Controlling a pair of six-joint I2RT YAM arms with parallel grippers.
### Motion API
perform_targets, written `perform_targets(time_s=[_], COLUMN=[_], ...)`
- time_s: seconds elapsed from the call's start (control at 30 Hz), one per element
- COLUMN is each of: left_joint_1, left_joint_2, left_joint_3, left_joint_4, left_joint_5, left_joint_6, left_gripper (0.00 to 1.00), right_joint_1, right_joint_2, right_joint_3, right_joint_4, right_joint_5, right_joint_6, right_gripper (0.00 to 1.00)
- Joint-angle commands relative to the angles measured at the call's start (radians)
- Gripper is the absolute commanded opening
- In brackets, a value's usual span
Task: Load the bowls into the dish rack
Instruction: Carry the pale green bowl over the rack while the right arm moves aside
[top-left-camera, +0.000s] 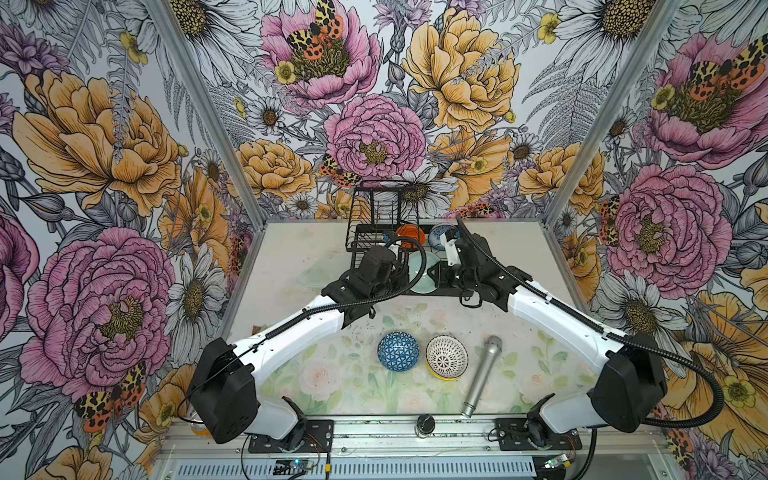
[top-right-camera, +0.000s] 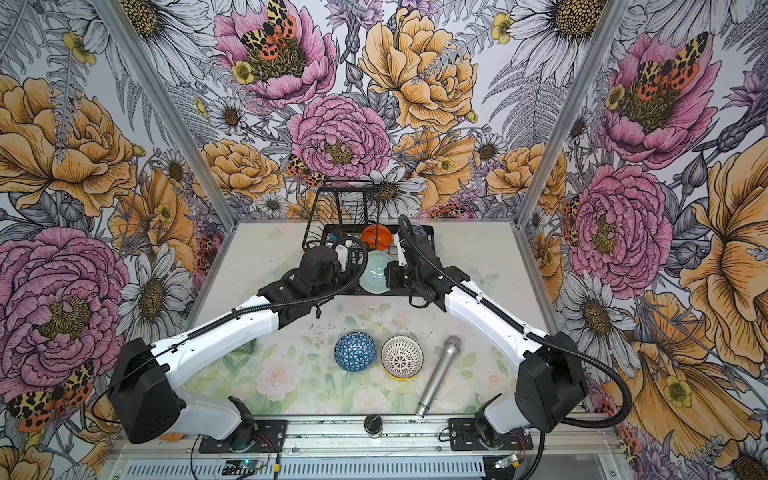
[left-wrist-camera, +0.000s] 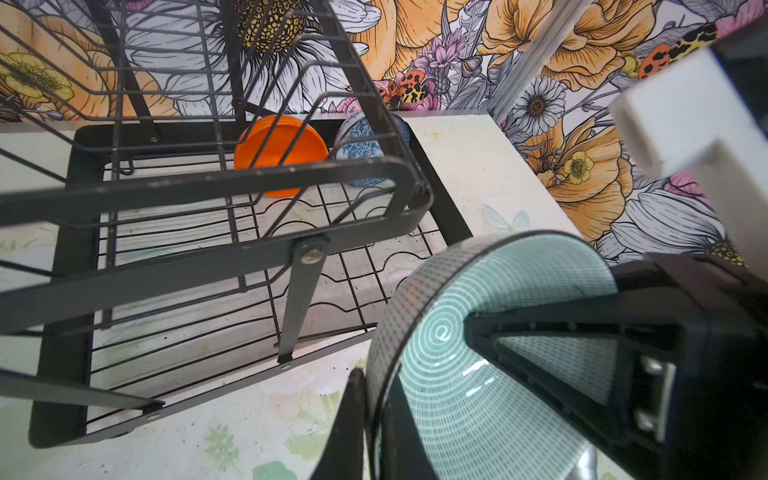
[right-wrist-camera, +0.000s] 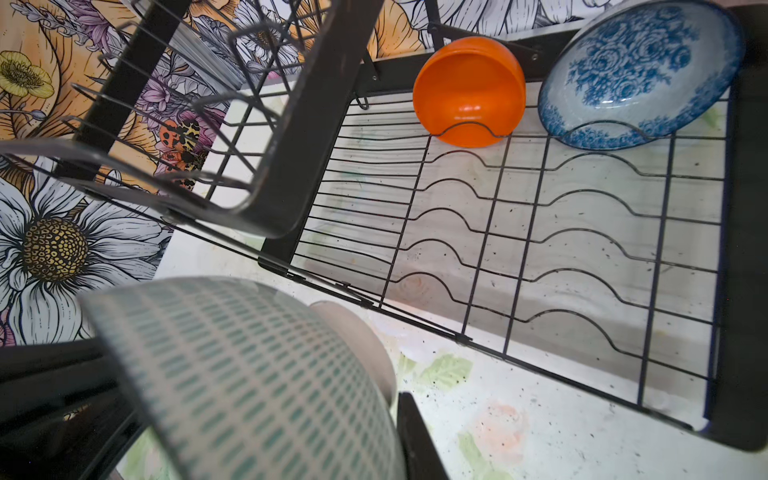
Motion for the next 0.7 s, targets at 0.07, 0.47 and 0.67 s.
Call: perform_targets(time_s=[0.07,0.47,0.67], left_joint_1=[0.013,0.087,0.118], left_joint_2=[-0.054,-0.159,-0.135], left_joint_3=[0.009,0.036,0.084], left_joint_4=[-0.108,-0.253,-0.259], left_joint_5=[0.065,0.095,0.179], left_joint_6=[0.102,0.244,0.249], left_gripper=[0.7,0.99,0.99], right_joint_1=[-0.023,-0.054,-0.051], right_joint_2=[-0.075,-0.107,-0.139], right_joint_3=[-0.017,-0.077,-0.363], right_joint_4=[0.029,0.269,0.881], right_joint_5=[0.077,0.411,0.464], right_joint_6=[-0.105,-0.674,-1.07], right_gripper=[0.0,0.0,0.0])
